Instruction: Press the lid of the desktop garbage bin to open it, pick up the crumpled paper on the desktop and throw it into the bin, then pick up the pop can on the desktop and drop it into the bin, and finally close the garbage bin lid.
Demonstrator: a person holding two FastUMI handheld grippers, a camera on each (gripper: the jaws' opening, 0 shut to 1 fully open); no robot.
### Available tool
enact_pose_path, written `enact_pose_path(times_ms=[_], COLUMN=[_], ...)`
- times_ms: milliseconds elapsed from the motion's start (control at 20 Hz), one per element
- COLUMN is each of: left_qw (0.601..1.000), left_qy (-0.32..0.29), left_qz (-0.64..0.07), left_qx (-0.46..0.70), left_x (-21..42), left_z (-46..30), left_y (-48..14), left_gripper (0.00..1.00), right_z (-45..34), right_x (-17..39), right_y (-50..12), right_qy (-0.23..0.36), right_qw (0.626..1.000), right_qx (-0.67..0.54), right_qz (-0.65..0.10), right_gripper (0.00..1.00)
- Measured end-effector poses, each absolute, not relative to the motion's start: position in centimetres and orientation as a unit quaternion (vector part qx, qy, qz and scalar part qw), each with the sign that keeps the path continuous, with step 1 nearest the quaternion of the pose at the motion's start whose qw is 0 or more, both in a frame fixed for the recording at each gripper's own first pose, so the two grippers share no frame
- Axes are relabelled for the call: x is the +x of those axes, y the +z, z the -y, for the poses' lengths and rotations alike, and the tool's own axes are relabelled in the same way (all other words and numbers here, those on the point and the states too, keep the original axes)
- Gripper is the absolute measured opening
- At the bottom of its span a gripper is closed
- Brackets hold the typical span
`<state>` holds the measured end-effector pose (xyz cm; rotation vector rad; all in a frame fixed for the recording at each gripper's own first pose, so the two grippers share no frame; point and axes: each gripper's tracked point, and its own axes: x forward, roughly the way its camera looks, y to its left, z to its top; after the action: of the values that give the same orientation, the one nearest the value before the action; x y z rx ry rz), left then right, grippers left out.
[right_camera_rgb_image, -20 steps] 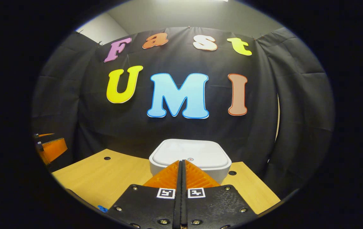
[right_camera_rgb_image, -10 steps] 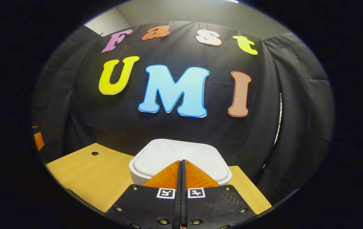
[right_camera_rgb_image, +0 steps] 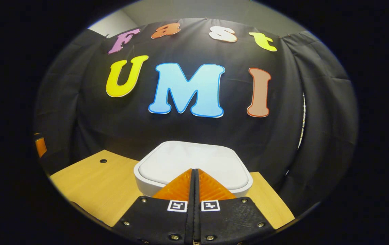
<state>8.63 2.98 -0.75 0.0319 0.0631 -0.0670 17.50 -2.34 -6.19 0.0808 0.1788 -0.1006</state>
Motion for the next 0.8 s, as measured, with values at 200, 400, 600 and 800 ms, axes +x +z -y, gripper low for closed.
enact_pose_path(times_ms=[200,400,600,800], left_qw=[0.999,0.999,0.999,1.0], left_qy=[-0.03,-0.022,-0.016,-0.011], left_qz=[-0.032,-0.03,-0.028,-0.027], left_qx=[0.01,0.009,0.01,0.008], left_x=[8.2,7.2,6.4,6.0], left_z=[-3.0,-3.6,-4.1,-4.4], left_y=[-1.0,-0.8,-0.6,-0.5], left_gripper=[0.95,0.96,0.96,0.96], right_z=[2.4,2.5,2.6,2.6], right_x=[17.6,17.5,17.6,17.4], right_y=[-6.1,-5.5,-5.2,-4.8], right_qy=[-0.05,-0.054,-0.055,-0.056], right_qw=[0.995,0.994,0.992,0.991], right_qx=[0.045,0.058,0.079,0.086], right_qz=[-0.079,-0.08,-0.085,-0.083], right_gripper=[0.01,0.01,0.0,0.0])
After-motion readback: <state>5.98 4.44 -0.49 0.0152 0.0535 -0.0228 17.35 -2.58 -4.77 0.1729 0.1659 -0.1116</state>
